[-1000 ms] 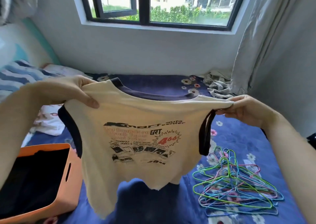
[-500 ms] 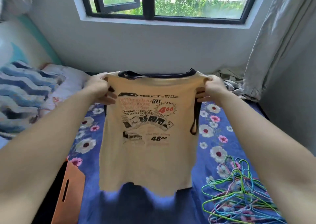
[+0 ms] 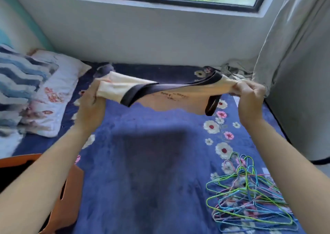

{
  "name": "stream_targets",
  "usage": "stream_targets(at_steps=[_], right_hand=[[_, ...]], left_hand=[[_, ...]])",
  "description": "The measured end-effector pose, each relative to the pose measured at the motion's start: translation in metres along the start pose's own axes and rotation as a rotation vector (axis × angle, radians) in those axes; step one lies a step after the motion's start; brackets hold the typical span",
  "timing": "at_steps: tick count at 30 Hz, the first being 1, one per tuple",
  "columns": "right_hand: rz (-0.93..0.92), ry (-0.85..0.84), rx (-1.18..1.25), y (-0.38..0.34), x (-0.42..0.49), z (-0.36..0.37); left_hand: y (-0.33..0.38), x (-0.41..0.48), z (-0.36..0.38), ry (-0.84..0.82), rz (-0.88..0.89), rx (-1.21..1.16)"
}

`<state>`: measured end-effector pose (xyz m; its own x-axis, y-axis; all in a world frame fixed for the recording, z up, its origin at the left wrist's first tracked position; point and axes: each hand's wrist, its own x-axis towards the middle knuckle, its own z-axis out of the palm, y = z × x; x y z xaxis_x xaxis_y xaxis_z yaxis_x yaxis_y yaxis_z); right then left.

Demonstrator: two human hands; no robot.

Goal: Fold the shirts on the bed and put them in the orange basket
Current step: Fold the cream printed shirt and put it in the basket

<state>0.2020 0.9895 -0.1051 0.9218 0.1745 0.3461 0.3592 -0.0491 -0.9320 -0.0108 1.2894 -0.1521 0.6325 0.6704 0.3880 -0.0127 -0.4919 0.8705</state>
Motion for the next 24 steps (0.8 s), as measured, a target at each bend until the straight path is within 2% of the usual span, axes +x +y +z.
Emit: stream_targets(at_steps=[4,11,14,20,22,24], right_hand=[[0.082,-0.185,-0.235,0.041,-0.050,-0.016],[0.372,-0.682,-0.772,0.140,-0.174,-0.023],[0.500,-0.906,-0.963,0.176,-0.219,-0.027],[0.671,-1.112,-1.135,0.230,-0.309,-0.039],[0.790,-1.197,-1.150,0.246,-0.333,-0.047],[0.870,-1.216,-1.140,0.256,-0.346,-0.052]], left_hand=[[-0.039,-0.081,-0.019,-0.184,0.061,0.346],[-0.141,-0.222,-0.023,-0.669,-0.433,0.734],[-0.156,-0.257,-0.008,-0.822,-0.596,0.880],[-0.187,-0.335,-0.001,-1.035,-0.767,1.004],[-0.203,-0.360,-0.001,-1.126,-0.908,0.972],[-0.209,-0.369,0.003,-1.075,-1.090,0.861]])
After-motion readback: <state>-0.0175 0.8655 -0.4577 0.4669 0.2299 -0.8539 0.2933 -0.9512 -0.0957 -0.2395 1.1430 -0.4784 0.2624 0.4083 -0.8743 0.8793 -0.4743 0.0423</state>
